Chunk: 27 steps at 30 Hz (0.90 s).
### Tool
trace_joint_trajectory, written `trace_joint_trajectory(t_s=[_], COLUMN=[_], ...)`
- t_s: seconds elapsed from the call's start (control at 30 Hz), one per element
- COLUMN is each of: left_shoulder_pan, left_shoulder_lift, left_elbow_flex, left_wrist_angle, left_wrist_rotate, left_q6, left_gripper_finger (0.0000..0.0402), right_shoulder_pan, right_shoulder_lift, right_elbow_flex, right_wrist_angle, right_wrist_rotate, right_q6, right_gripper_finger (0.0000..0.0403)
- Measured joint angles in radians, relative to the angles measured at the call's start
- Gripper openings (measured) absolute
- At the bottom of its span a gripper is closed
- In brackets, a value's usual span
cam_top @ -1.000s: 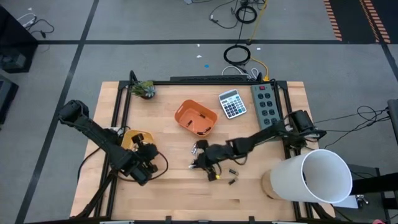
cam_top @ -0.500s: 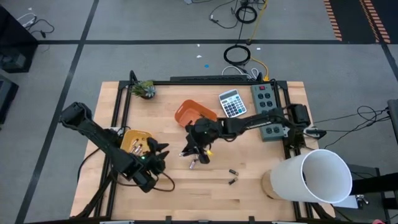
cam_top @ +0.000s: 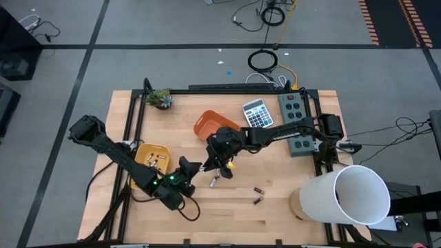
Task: Sort batteries
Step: Put the silver battery into the yellow bin
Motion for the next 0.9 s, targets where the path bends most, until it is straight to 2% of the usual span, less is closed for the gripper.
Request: trace_joint_trajectory(t_s=[0.1,0.37,0.43,0.57,0.6,0.7,0.9], left_shoulder_pan=[0.016,0.044,0.045,0.054,0.056,0.066,0.058], left_shoulder_lift=[0.0,0.0,0.0,0.0,0.0,0.0,0.0], left_elbow_flex=[0.0,0.0,0.0,0.0,0.0,0.0,0.0], left_wrist_angle=[0.019,0.062,0.061,0.055,0.054,0.054,0.033], left_wrist_rotate=[0.045,0.078,0.079,0.076,0.074,0.073,0.078], left_q6=[0.014,0.032,0.03,0.025,0.024,0.017,-0.061], left_gripper_finger=[0.0151,0.0138,0.012,0.0059,0.0055,0.0055,0.0055], right_shoulder_pan=[0.001,0.0,-0.001,-0.004,-0.005,-0.005,-0.001], right_shoulder_lift=[0.0,0.0,0.0,0.0,0.0,0.0,0.0], right_elbow_flex=[0.0,0.0,0.0,0.0,0.0,0.0,0.0], right_wrist_angle=[-0.002,-0.002,-0.003,-0.006,-0.005,0.003,-0.003], right_wrist_rotate=[0.023,0.048,0.047,0.044,0.043,0.045,0.043], right_q6=[0.004,0.015,0.016,0.004,0.001,0.004,0.0], right_gripper_finger=[0.0027,0.0027,0.0027,0.0027,0.0028,0.0056,0.015])
